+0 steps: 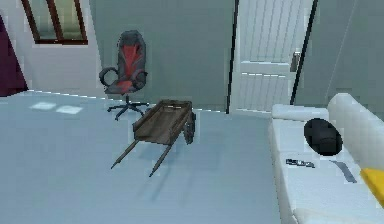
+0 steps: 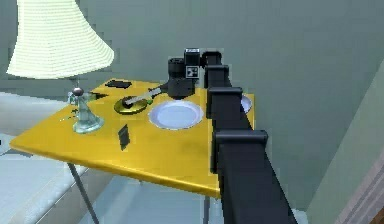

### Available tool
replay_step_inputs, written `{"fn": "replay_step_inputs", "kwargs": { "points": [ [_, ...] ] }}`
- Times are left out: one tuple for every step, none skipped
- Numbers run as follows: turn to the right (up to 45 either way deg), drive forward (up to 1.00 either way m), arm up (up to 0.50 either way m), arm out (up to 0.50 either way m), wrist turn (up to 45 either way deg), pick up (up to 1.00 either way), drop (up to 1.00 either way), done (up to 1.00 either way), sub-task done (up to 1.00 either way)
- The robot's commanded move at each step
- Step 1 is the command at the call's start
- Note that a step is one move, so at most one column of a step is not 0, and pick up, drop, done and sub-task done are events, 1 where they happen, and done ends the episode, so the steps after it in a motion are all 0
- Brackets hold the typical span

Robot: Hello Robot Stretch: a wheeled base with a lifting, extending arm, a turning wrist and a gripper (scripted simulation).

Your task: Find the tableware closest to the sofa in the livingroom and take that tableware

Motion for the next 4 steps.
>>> {"fn": "replay_step_inputs", "kwargs": {
  "points": [
    [0.0,0.00,0.00,0.00,39.0,0.00,0.00,0.00,0.00],
    [0.0,0.00,-0.14,0.00,0.0,0.00,0.00,0.00,0.00],
    [0.0,0.00,0.00,0.00,0.0,1.00,0.00,0.00,0.00],
    [0.0,0.00,0.10,0.00,0.0,0.00,0.00,0.00,0.00]
  ]
}}
